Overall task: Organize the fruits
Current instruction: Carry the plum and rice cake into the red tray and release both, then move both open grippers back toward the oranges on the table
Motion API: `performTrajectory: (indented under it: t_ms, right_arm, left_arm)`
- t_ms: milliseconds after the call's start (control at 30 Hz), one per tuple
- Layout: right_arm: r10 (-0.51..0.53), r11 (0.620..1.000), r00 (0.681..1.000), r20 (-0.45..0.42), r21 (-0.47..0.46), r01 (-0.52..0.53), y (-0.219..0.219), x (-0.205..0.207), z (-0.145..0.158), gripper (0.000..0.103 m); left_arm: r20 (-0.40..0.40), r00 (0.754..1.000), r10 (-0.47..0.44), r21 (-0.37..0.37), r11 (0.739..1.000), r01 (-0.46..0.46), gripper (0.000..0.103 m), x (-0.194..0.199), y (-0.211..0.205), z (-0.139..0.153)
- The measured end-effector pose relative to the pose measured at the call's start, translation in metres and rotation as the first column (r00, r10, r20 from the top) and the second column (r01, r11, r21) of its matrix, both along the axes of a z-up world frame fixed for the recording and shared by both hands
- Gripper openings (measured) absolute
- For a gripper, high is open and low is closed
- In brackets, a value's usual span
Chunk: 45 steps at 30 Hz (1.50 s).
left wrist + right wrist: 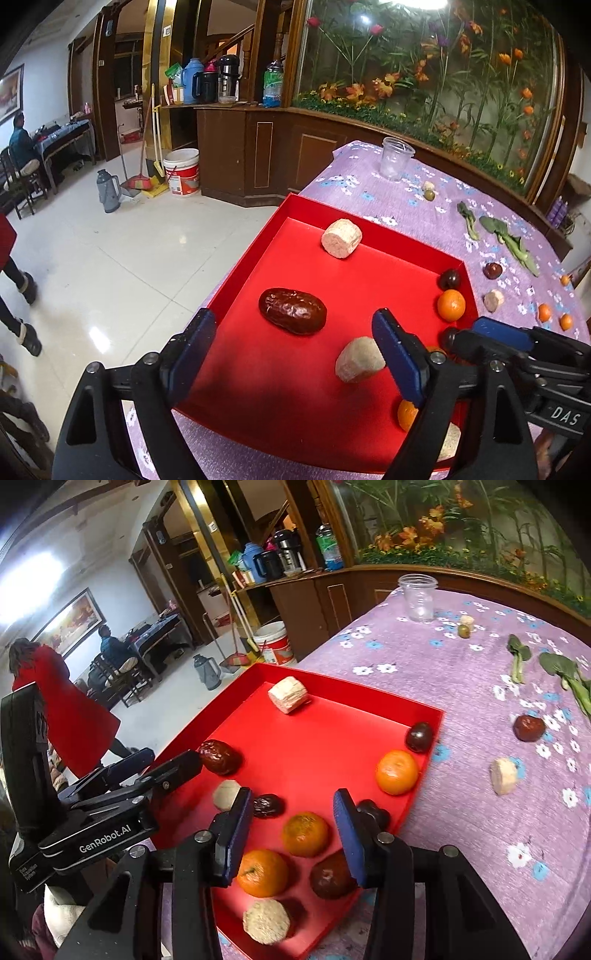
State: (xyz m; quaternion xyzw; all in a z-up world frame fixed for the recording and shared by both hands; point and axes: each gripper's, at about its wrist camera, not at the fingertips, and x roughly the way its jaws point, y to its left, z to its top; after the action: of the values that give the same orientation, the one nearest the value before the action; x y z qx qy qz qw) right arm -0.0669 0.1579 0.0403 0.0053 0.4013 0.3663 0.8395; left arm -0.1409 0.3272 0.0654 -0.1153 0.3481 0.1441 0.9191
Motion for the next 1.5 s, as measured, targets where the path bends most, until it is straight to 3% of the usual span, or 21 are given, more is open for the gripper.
performTrajectory:
  t_ms: [367, 867, 1200, 1500]
  right_arm:
    - [-0.033, 0.999, 0.999, 0.007, 0.018, 0.033, -0.023, -0.015, 0.005, 0.05]
    - [-0.069, 0.997, 0.997, 0.044, 0.035, 0.067, -0.052, -0.035, 0.014, 0.057]
    - [-0.129, 0.991, 0.991, 0.04, 0.035, 0.128, -0.093, -0.043, 0.011, 0.059]
    - [-0.275, 0.961, 0.961, 0.017, 0.015, 0.275, -0.177, -0.036, -0.002, 0.063]
  left_arm:
    - [0.018, 0.999, -0.027, 0.087, 0.996, 0.026, 0.086, -0.01, -0.026, 0.02]
    - [0.043, 0.997, -0.068, 0.142, 0.988, 0.062, 0.086, -0.02, -0.059, 0.04]
    - [0.038, 0.983, -0.179, 0.067, 0.982, 0.176, 0.086, -0.015, -0.086, 0.046]
    - [0.027, 0.957, -0.287, 0.003, 0.958, 0.287, 0.086, 0.0, -0.12, 0.05]
